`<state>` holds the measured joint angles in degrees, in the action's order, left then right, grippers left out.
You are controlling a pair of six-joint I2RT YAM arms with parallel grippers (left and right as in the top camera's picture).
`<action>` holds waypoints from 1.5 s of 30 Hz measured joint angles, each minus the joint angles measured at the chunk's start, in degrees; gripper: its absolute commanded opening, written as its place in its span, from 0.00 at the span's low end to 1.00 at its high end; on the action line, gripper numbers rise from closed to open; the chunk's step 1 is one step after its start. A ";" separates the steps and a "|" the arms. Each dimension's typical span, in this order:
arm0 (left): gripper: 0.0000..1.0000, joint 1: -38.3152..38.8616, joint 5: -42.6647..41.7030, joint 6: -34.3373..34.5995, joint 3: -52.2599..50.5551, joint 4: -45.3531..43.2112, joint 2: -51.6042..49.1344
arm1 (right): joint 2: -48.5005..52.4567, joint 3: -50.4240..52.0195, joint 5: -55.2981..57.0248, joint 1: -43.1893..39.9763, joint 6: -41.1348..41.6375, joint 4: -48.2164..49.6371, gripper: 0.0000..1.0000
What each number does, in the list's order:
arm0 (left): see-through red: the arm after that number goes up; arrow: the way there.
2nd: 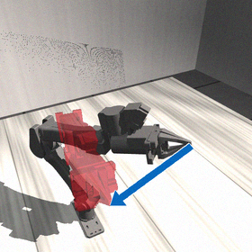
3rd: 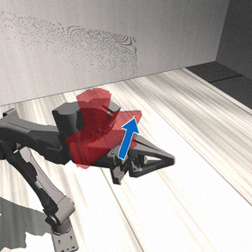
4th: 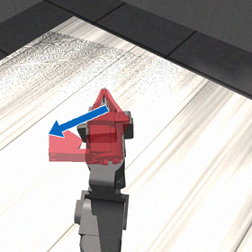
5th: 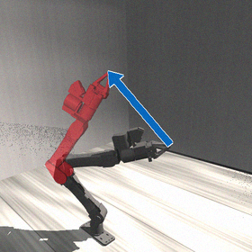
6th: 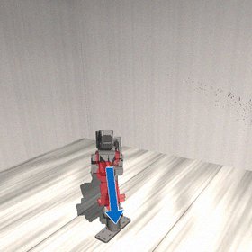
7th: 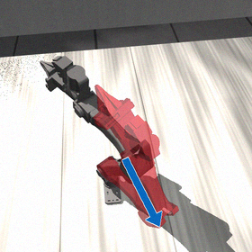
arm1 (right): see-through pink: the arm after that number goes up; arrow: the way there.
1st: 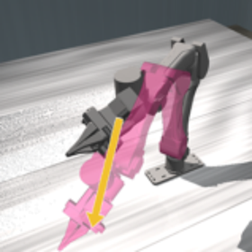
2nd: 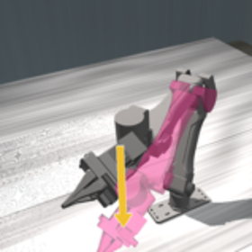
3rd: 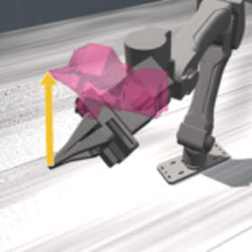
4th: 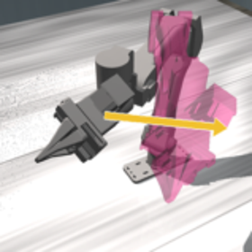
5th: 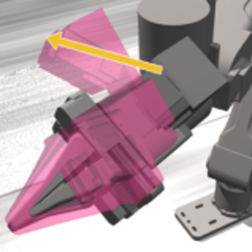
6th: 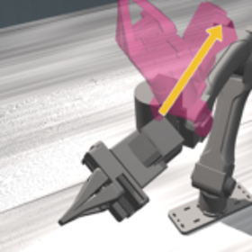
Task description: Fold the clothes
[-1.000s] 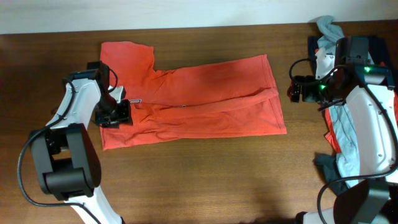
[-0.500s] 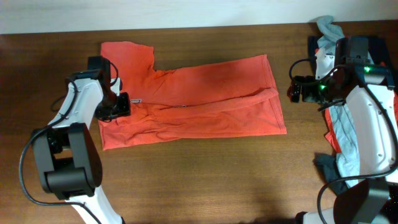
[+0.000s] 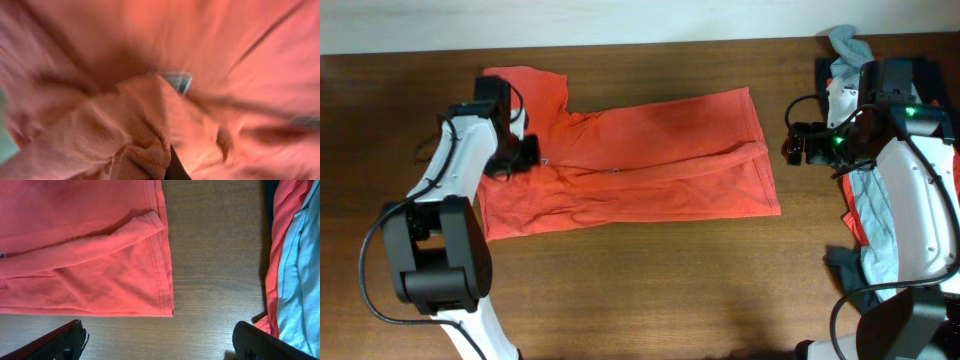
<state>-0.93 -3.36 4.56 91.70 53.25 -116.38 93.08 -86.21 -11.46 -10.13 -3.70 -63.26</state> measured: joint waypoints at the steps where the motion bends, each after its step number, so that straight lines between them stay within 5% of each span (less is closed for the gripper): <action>1: 0.02 0.00 -0.17 0.02 1.40 -1.81 0.00 | 0.00 0.00 0.00 0.00 -0.02 0.00 0.99; 3: 0.36 0.00 -0.96 0.35 3.56 -5.66 0.00 | 0.00 0.00 0.00 0.00 0.00 -0.04 0.99; 8: 0.63 0.02 -5.29 2.69 3.87 -10.71 0.00 | 0.00 0.00 0.00 0.00 0.02 -0.24 0.99; 23: 0.41 0.00 -3.69 2.62 2.89 -4.94 -0.92 | 0.00 0.00 0.00 0.00 0.00 -0.37 0.99; 42: 0.42 0.42 -4.17 2.60 2.49 -20.09 -10.47 | 0.00 0.00 0.00 0.00 -0.02 -0.79 0.99; 45: 0.50 0.44 -5.53 2.60 4.92 -18.60 -10.51 | 0.00 0.00 0.00 0.00 -0.09 -0.79 0.98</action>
<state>-0.49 -8.88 7.16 96.62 34.65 -126.89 93.08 -86.21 -11.46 -10.13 -3.79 -64.05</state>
